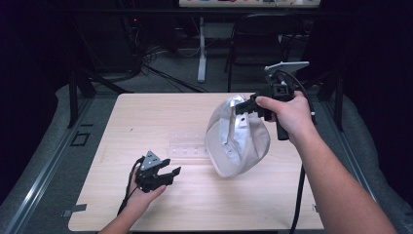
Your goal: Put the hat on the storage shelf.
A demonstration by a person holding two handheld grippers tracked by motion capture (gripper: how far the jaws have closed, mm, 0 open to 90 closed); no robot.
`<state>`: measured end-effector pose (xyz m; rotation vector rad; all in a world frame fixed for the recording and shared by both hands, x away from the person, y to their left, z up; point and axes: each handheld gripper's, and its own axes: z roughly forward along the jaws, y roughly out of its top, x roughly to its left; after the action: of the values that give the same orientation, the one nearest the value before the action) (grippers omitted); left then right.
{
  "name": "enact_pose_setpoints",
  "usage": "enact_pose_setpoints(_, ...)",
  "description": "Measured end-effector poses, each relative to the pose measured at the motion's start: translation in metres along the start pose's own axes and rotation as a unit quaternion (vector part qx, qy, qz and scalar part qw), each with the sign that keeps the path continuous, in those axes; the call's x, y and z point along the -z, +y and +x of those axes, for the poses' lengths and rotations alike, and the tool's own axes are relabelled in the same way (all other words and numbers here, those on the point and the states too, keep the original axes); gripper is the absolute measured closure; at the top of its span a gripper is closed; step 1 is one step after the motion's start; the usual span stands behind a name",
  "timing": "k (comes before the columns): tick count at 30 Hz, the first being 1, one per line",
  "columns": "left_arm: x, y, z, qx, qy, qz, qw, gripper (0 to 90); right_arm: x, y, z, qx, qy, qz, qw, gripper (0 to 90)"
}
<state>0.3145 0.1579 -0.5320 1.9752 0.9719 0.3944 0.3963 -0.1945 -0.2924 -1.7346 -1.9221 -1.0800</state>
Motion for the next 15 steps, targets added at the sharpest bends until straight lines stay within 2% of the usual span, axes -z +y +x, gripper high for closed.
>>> enact_pose_setpoints(3,-0.002,0.006,-0.005,-0.006,-0.001,-0.002,1.0,46.1,-0.002,0.004,0.002,-0.002,0.003,-0.004,1.0,82.4)
enact_pose_setpoints(9,-0.009,0.021,-0.021,-0.026,-0.024,-0.005,0.9994,44.8,-0.009,0.011,0.006,-0.002,0.002,-0.006,1.0,82.3)
enact_pose_setpoints(10,-0.011,0.024,-0.024,-0.03,-0.029,-0.004,0.9991,41.3,-0.011,0.013,0.008,-0.005,0.002,-0.003,1.0,82.3)
enact_pose_setpoints(15,-0.017,0.033,-0.038,-0.047,-0.028,-0.015,0.9984,38.3,-0.017,0.019,0.011,-0.005,0.001,-0.009,0.9999,82.3)
